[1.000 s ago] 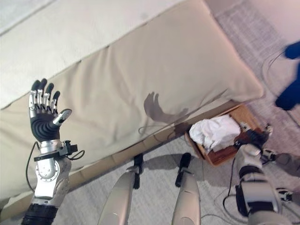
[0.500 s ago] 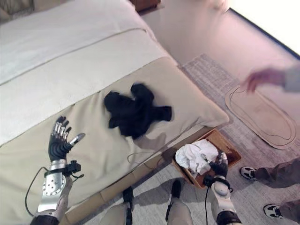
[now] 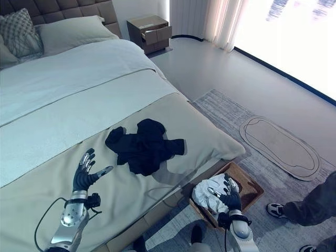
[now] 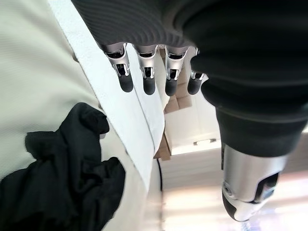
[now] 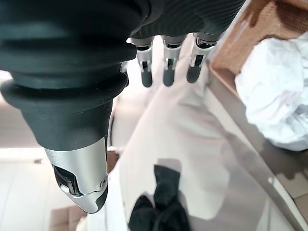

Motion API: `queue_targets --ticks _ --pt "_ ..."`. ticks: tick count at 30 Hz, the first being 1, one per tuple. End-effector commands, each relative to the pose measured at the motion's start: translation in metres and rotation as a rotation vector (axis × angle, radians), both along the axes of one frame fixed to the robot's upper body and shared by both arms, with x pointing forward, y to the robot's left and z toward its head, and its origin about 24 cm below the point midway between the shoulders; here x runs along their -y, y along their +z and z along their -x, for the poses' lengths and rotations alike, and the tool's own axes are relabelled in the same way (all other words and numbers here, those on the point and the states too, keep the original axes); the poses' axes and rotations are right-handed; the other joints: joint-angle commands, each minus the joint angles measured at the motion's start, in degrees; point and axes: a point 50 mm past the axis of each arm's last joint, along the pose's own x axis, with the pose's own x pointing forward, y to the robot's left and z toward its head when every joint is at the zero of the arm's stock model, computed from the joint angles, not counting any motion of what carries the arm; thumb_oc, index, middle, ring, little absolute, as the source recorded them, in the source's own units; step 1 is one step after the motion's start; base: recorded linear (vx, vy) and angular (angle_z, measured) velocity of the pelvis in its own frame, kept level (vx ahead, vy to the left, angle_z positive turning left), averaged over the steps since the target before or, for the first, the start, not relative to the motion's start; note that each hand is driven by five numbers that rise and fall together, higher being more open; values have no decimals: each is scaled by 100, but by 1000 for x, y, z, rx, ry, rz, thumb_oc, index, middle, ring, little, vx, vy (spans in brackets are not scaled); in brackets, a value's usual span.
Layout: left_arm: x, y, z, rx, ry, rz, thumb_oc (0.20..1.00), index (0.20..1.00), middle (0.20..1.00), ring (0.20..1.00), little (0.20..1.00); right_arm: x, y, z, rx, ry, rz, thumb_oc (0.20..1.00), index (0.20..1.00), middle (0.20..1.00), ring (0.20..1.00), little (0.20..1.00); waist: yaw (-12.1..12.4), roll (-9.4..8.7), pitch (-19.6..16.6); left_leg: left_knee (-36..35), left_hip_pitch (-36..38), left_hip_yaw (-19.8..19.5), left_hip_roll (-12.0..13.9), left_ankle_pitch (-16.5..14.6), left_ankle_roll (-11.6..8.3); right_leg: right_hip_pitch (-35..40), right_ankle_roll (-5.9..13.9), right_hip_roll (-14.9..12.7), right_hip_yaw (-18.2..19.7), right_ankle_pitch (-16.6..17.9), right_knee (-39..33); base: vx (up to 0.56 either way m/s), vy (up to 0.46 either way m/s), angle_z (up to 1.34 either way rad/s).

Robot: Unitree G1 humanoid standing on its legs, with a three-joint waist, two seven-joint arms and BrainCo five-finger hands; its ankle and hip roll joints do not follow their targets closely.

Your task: Pick up clothes into the bucket

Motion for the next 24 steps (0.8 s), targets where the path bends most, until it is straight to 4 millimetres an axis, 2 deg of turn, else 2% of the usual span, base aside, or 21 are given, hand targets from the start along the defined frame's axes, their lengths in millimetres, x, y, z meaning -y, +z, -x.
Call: queue_targets --ticks 1,3,6,10,12,13,16,17,20,24 --pt "-7 30 -34 95 -18 -303 1000 1000 1000 1000 1000 -7 33 -29 172 91 53 1000 1000 1000 1000 1000 -64 -234 303 655 -529 -203 160 -15 -107 -287 453 -464 197 130 440 -85 20 2" --pt "-8 46 -54 126 -32 -520 1000 1000 1000 1000 1000 -8 39 -34 200 115 77 1000 1000 1000 1000 1000 -143 -275 495 892 -795 -202 144 -80 -105 -499 468 -484 276 167 511 -173 42 -3" --pt "-19 70 -78 161 18 -657 1000 1000 1000 1000 1000 -7 47 -41 232 134 93 1000 1000 1000 1000 1000 -260 -342 736 1329 -1281 -168 134 -160 -89 -940 479 -521 439 230 682 -199 46 -13" --pt "-21 98 -99 232 66 -712 1000 1000 1000 1000 1000 -8 56 -48 269 155 107 1000 1000 1000 1000 1000 -389 -383 1109 1972 -1977 -154 44 -305 -36 -1523 464 -666 598 132 1146 -184 75 -7" --pt "-16 111 -105 289 72 -717 1000 1000 1000 1000 1000 -9 62 -53 301 152 99 1000 1000 1000 1000 1000 -428 -379 1256 2322 -2389 -208 -12 -399 -15 -1894 440 -726 677 24 1478 -184 66 -4" --pt "-9 124 -108 359 79 -709 1000 1000 1000 1000 1000 -11 66 -56 323 143 86 1000 1000 1000 1000 1000 -466 -373 1427 2706 -2783 -247 -56 -526 0 -2281 416 -798 753 -75 1851 -154 49 0" --pt "-6 136 -111 413 92 -703 1000 1000 1000 1000 1000 -13 73 -61 356 138 79 1000 1000 1000 1000 1000 -476 -344 1505 3151 -3244 -273 -30 -690 10 -2729 385 -762 861 -191 2243 -149 31 13" --pt "-5 157 -113 497 118 -728 1000 1000 1000 1000 1000 -16 84 -68 411 139 72 1000 1000 1000 1000 1000 -489 -320 1573 3508 -3690 -306 -25 -776 23 -3176 347 -738 956 -266 2575 -81 14 4" --pt "-3 168 -116 538 144 -722 1000 1000 1000 1000 1000 -16 88 -71 432 130 65 1000 1000 1000 1000 1000 -507 -303 1571 3681 -4017 -337 9 -811 22 -3514 333 -737 997 -291 2742 -75 8 0" --pt "-3 207 -121 668 215 -768 1000 1000 1000 1000 1000 -18 104 -79 503 119 70 1000 1000 1000 1000 1000 -547 -283 1647 3925 -4593 -306 55 -811 19 -4134 330 -704 1107 -260 2950 -71 12 1"
